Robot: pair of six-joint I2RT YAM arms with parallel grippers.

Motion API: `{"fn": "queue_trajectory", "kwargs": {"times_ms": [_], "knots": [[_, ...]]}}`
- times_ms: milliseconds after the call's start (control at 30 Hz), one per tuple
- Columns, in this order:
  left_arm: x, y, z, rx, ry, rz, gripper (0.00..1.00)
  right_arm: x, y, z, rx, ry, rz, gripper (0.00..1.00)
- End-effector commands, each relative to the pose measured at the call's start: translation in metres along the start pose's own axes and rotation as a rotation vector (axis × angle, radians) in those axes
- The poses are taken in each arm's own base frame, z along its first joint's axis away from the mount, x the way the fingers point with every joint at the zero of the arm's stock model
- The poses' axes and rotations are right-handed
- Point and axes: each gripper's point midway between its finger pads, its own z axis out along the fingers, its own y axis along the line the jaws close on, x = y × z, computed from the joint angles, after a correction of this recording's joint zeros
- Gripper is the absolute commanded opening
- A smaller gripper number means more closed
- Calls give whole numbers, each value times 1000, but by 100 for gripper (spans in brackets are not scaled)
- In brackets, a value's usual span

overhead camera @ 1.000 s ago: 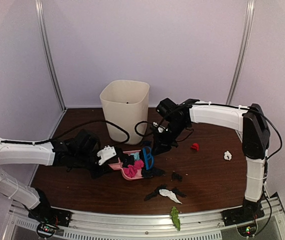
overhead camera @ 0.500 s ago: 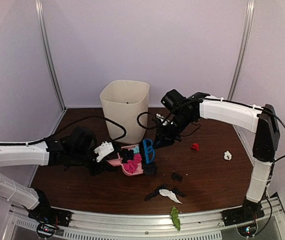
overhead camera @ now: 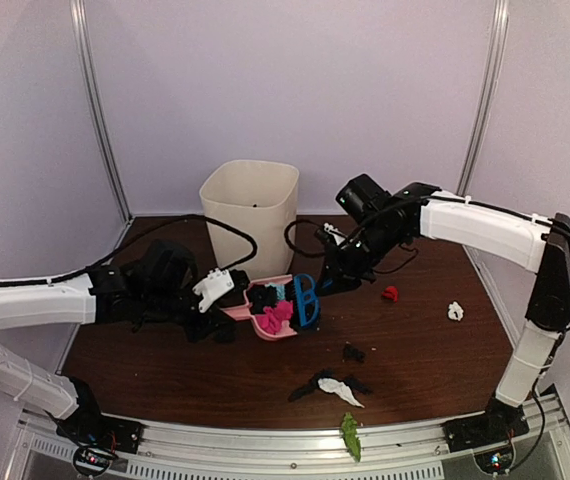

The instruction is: Sweep away the paper scraps from the table

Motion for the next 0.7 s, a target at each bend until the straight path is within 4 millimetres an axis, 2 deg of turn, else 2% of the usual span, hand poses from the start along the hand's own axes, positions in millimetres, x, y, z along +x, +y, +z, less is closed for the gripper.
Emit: {"fn": "queue_trajectory", "kwargs": {"times_ms": [0,233,433,667], "knots": [[-39,2,-7,-23,-104,-11,0,4,3,-20,15,-56,-23,0],[-56,-5,-6,-17,-143,-13,0,9,-4,-45,28,-106,-23,0],[-74,-8,-3,-17,-181,-21,0,3,-2,-80,21,-182,-30,0],[-99,-4,3,-28,-217,-39,0,9,-4,-120,17,-236,-31,0]]}}
